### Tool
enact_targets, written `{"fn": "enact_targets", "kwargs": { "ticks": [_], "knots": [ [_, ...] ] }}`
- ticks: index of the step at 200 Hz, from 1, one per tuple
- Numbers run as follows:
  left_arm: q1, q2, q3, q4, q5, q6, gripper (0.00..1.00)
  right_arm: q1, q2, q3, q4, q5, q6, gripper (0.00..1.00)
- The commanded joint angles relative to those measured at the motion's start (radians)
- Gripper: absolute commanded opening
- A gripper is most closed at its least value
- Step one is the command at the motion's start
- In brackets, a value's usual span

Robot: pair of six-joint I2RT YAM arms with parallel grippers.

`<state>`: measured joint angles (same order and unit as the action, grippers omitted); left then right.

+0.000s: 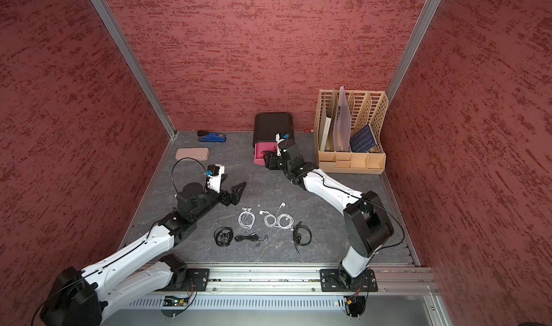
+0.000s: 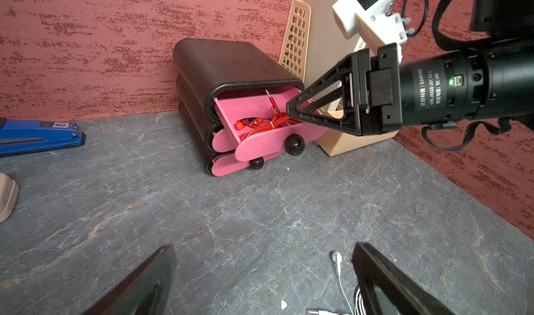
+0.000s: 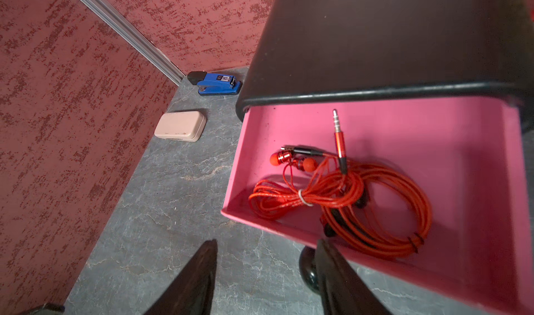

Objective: Place the wired earphones into the drawer by color
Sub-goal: Close the drawer in the storage box.

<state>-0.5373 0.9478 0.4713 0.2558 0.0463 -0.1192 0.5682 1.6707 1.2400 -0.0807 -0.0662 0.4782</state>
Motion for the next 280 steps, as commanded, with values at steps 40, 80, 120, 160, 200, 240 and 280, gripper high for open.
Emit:
{"fn": "enact_targets", "kwargs": {
  "ticks": [40, 80, 120, 160, 200, 240, 280],
  "knots": [
    [0.004, -0.013, -0.012, 0.031, -0.006, -0.001, 1.00, -0.002, -0.054, -0.048, -0.063, 0.039, -0.011, 0.60],
    [0.004, -0.013, -0.011, 0.031, -0.007, 0.000, 1.00, -0.002, -0.025, -0.037, -0.062, 0.067, -0.012, 0.60],
    [0.005, -0.013, -0.011, 0.031, -0.006, 0.001, 1.00, -0.002, 0.006, -0.004, -0.060, 0.073, -0.014, 0.60],
    [0.004, -0.014, -0.011, 0.031, -0.007, 0.001, 1.00, -0.003, 0.033, 0.022, -0.046, 0.074, -0.012, 0.60],
    [0.005, -0.012, -0.011, 0.031, -0.006, 0.001, 1.00, -0.004, 0.057, 0.061, -0.039, 0.085, -0.018, 0.60],
    [0.005, -0.011, -0.011, 0.031, -0.007, 0.001, 1.00, -0.009, 0.086, 0.107, -0.043, 0.091, -0.023, 0.60],
    [0.005, -0.013, -0.012, 0.031, -0.006, -0.001, 1.00, -0.018, 0.118, 0.143, -0.045, 0.081, -0.026, 0.61]
  ]
}}
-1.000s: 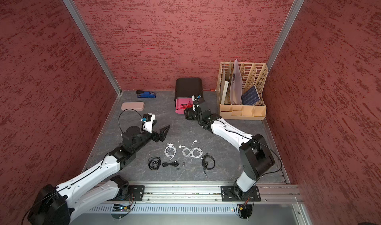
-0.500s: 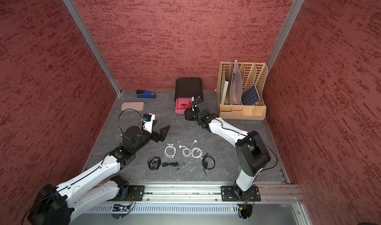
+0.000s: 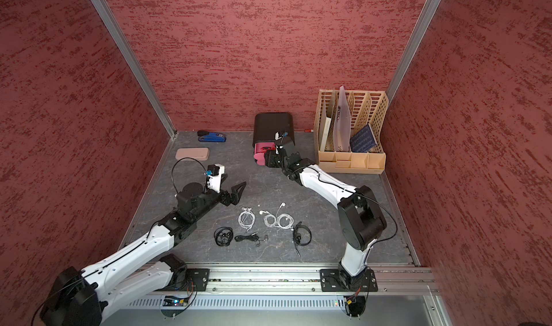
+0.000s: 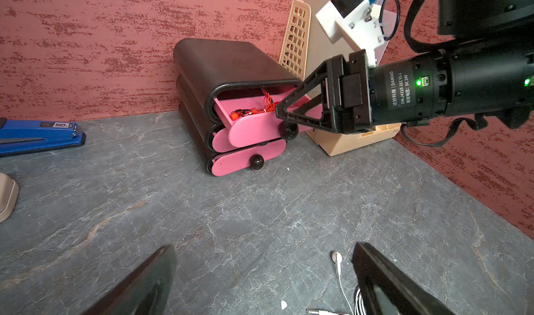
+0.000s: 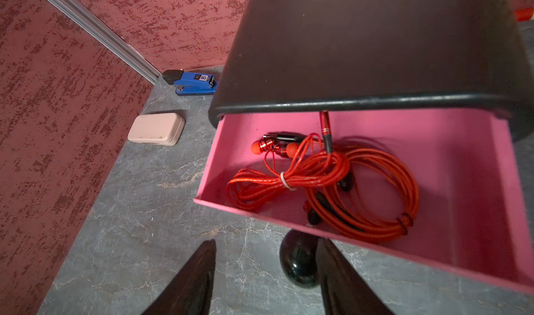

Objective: Place the wired earphones into the drawer by color
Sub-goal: Close the drawer in the storage box.

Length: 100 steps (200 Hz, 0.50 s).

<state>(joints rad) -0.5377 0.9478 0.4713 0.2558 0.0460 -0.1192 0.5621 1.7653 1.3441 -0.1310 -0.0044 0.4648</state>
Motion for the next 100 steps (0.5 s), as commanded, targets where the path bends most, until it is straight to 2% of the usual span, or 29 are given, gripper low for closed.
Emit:
{"fn": "enact_targets", "kwargs": {
  "ticks": [1, 100],
  "knots": [
    [0.006, -0.014, -0.011, 0.031, -0.006, -0.001, 1.00, -0.011, 0.026, 0.040, 0.005, 0.020, -0.012, 0.60],
    [0.005, -0.013, -0.013, 0.032, -0.004, 0.000, 1.00, -0.044, 0.096, 0.126, 0.019, -0.002, -0.023, 0.61]
  ]
}}
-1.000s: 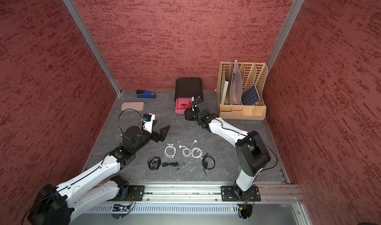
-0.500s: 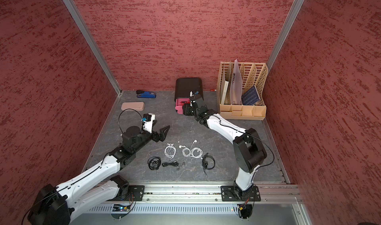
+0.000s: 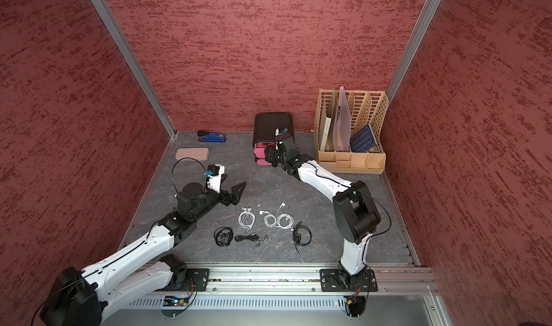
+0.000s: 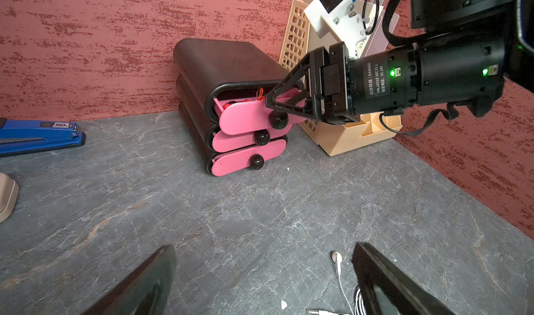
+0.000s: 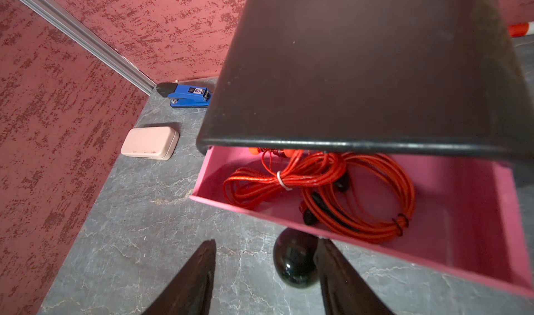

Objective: Place the wired earphones into the drawer by color
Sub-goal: Close the drawer in the storage box.

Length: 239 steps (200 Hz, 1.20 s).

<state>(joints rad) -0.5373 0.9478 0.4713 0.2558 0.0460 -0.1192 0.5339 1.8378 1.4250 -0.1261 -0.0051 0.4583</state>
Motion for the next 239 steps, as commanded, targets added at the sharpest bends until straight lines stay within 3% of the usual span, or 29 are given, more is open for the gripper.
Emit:
{"fn": "enact_targets", "kwargs": {
  "ticks": [1, 163, 239],
  "knots": [
    [0.005, -0.013, -0.013, 0.033, -0.004, 0.000, 1.00, -0.017, 0.024, 0.045, 0.014, -0.001, -0.017, 0.61],
    [0.005, -0.016, -0.014, 0.032, -0.005, -0.002, 1.00, -0.043, 0.116, 0.152, 0.072, -0.022, -0.026, 0.60],
    [0.004, -0.018, -0.019, 0.039, -0.008, -0.003, 1.00, -0.043, -0.006, -0.034, 0.140, -0.051, -0.026, 0.61]
  ]
}}
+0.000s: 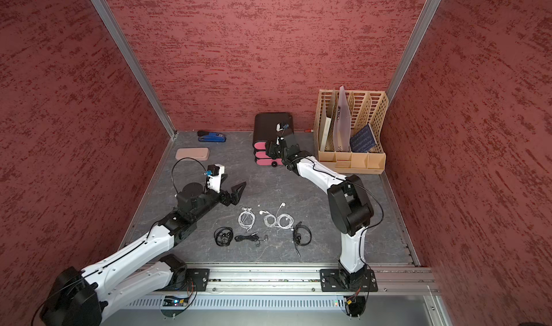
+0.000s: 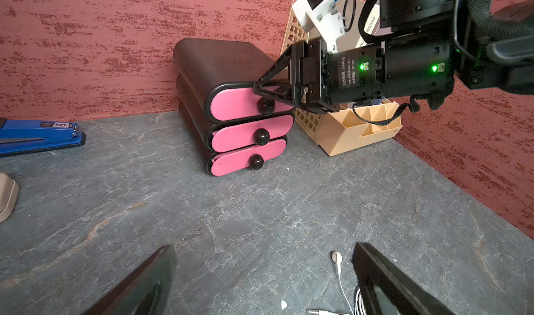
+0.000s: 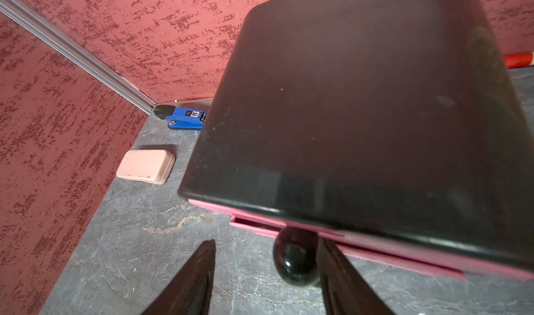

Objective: Place the wired earphones into the drawer by color
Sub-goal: Close the drawer in the storage box, then open the drawer in the storage box.

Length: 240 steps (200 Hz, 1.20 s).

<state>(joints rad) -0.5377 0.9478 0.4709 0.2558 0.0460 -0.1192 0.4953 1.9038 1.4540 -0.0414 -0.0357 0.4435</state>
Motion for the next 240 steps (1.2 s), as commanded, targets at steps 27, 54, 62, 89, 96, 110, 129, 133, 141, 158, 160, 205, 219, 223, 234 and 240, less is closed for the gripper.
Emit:
{"fn": "enact_targets", "kwargs": {
  "ticks": [27, 54, 62, 89, 96, 110, 129, 133, 141, 158, 160, 205, 219, 223, 234, 240],
  "knots": [
    [0.005, -0.018, -0.024, 0.050, -0.009, -0.002, 1.00, -0.004, -0.108, -0.152, 0.098, -0.020, 0.004, 0.61],
    [0.005, -0.019, -0.030, 0.057, -0.009, -0.002, 1.00, -0.005, -0.105, -0.215, 0.145, -0.020, 0.025, 0.61],
    [0.006, -0.020, -0.030, 0.058, -0.012, -0.002, 1.00, -0.004, -0.096, -0.227, 0.157, -0.019, 0.032, 0.61],
    [0.006, -0.027, -0.036, 0.061, -0.018, -0.002, 1.00, -0.005, -0.064, -0.247, 0.195, -0.014, 0.058, 0.61],
    [0.005, -0.028, -0.037, 0.062, -0.020, -0.002, 1.00, -0.005, -0.055, -0.251, 0.207, -0.009, 0.064, 0.61],
    [0.006, -0.028, -0.037, 0.062, -0.020, -0.002, 1.00, -0.004, -0.039, -0.257, 0.234, 0.002, 0.074, 0.60],
    [0.005, -0.030, -0.037, 0.062, -0.021, -0.002, 1.00, -0.004, -0.017, -0.255, 0.261, 0.020, 0.087, 0.59],
    [0.005, -0.029, -0.037, 0.062, -0.021, -0.002, 1.00, -0.004, -0.012, -0.254, 0.266, 0.024, 0.091, 0.59],
    [0.005, -0.029, -0.037, 0.062, -0.021, -0.002, 1.00, -0.004, -0.004, -0.253, 0.274, 0.034, 0.098, 0.58],
    [0.005, -0.030, -0.037, 0.062, -0.022, -0.002, 1.00, -0.003, 0.014, -0.254, 0.304, 0.043, 0.110, 0.57],
    [0.006, -0.030, -0.037, 0.062, -0.021, -0.002, 1.00, -0.003, 0.016, -0.254, 0.308, 0.044, 0.111, 0.57],
    [0.005, -0.028, -0.036, 0.061, -0.022, -0.002, 1.00, -0.003, 0.072, -0.229, 0.334, 0.067, 0.137, 0.55],
    [0.005, -0.029, -0.037, 0.062, -0.021, -0.002, 1.00, -0.003, 0.085, -0.225, 0.348, 0.076, 0.144, 0.54],
    [0.005, -0.028, -0.036, 0.061, -0.021, -0.002, 1.00, -0.003, 0.089, -0.224, 0.354, 0.076, 0.144, 0.53],
    [0.005, -0.028, -0.036, 0.062, -0.021, -0.002, 1.00, -0.003, 0.098, -0.222, 0.364, 0.086, 0.147, 0.52],
    [0.005, -0.028, -0.036, 0.062, -0.021, -0.003, 1.00, -0.004, 0.101, -0.222, 0.372, 0.091, 0.148, 0.51]
  ]
}}
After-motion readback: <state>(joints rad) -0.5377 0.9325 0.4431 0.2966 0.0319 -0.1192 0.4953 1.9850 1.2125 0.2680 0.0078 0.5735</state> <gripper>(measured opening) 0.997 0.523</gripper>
